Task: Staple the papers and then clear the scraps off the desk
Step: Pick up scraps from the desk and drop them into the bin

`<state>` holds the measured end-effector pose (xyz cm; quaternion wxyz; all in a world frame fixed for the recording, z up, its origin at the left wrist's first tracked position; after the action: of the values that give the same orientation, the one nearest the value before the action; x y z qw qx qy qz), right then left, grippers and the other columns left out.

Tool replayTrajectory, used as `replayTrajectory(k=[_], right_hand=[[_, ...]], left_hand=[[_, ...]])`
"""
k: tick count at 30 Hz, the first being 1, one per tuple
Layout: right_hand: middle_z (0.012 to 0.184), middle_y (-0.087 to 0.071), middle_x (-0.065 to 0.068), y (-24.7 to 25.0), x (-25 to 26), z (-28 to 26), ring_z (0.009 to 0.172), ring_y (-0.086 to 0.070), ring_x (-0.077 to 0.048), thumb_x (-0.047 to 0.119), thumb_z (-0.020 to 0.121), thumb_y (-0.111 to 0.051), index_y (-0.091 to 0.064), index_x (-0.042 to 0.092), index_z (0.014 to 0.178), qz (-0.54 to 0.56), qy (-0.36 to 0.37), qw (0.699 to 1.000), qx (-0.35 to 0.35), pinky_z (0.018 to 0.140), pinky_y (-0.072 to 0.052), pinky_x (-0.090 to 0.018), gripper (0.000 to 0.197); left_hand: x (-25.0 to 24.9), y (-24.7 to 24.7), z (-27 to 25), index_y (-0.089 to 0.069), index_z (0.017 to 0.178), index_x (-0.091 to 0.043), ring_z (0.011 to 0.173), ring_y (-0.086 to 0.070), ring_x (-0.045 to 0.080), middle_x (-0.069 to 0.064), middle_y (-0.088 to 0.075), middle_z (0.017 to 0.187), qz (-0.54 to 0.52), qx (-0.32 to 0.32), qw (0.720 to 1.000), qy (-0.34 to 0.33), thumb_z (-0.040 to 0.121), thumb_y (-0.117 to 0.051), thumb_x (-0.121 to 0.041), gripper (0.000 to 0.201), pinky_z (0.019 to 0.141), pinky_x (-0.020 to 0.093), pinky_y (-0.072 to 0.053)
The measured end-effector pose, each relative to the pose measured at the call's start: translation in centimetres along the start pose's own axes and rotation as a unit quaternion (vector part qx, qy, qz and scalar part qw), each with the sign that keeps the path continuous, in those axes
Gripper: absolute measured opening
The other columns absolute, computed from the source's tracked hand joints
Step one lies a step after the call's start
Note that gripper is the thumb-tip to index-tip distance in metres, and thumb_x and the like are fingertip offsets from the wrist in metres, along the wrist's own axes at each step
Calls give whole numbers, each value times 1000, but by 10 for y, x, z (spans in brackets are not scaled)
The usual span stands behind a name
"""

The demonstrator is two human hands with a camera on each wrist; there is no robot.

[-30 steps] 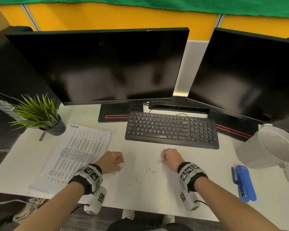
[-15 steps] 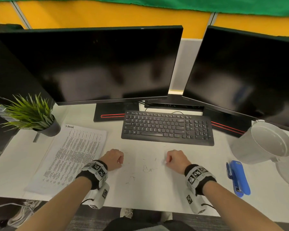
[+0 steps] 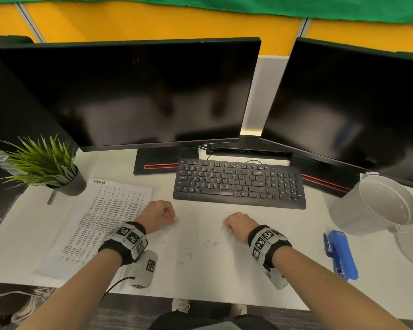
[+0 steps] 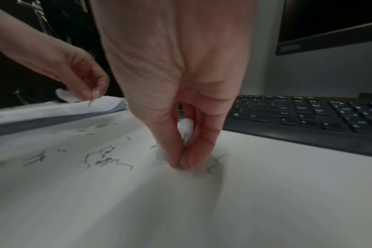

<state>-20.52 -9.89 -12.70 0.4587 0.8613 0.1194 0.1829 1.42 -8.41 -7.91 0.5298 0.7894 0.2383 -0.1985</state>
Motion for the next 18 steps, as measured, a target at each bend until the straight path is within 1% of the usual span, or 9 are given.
replayTrajectory(k=[4,6,7,9,11,12,14,16,18], right_hand=[[119,-54,-19,-2,0,-5,108,-54,-36,-2,88,-42,-56,2,111,9,-29,999,18,90,-46,-39,27],[108,-61,-16,-2,-12,-11,98,-60,-30,2,87,-43,-59,7,99,109,-52,993,4,79,-49,-33,21],[94,-64,-12,-2,-23,-17,84,-62,-25,4,86,-45,-59,11,91,196,-74,978,-5,70,-50,-29,16],[70,-59,-6,0,-50,-40,61,-58,-19,3,82,-58,-59,11,85,397,-112,910,-29,59,-52,-27,9],[64,-56,-8,20,-85,-75,58,-54,-23,-3,79,-64,-60,6,83,533,-132,829,-104,54,-52,-26,11],[63,-56,-10,37,-107,-96,58,-53,-25,-4,80,-64,-60,5,83,561,-140,801,-156,52,-51,-24,10],[66,-59,-11,81,-152,-143,59,-54,-23,1,83,-63,-61,4,85,528,-171,787,-269,56,-49,-27,4],[70,-60,-14,122,-207,-189,59,-55,-23,5,84,-62,-62,3,85,438,-227,783,-377,60,-45,-31,2],[74,-65,-18,151,-259,-225,66,-60,-31,9,83,-62,-64,7,83,338,-301,769,-451,66,-48,-34,3]], left_hand=[[-45,-9,16,-61,81,-16,67,-48,0,-7,-56,77,2,13,998,-53,81,-70,-20,10,61,12,-37],[-69,-11,25,-63,81,-15,65,-49,0,-9,-56,74,-11,12,997,-72,81,-70,-19,8,62,12,-38],[-80,-13,29,-63,79,-15,65,-50,2,-8,-57,73,-20,15,997,-79,80,-70,-17,7,63,14,-40],[-102,-17,37,-63,77,-16,64,-52,6,-5,-58,71,-29,23,995,-96,81,-69,-15,8,63,13,-42],[-127,-25,44,-63,79,-15,65,-53,6,-4,-60,72,-27,38,992,-119,82,-69,-16,6,61,9,-41],[-141,-31,47,-64,81,-13,65,-53,7,-3,-60,74,-25,44,990,-133,81,-69,-18,7,60,8,-40],[-172,-44,53,-65,82,-11,66,-54,6,-2,-61,76,-23,62,985,-157,81,-70,-22,12,59,8,-39],[-210,-59,57,-66,81,-13,66,-54,3,-4,-61,76,-22,77,979,-185,80,-71,-23,12,59,7,-40],[-252,-73,61,-67,82,-11,65,-53,-2,-8,-59,74,-28,89,972,-216,80,-71,-21,11,58,6,-40]])
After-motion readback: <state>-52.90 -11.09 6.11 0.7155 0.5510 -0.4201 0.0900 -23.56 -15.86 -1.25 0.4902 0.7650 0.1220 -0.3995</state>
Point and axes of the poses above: each hand's wrist, its own z-axis towards the middle knuckle, its own y-axis out of the back of the hand, x = y × z, the point moved 9 cm from there along z, towards the middle knuckle
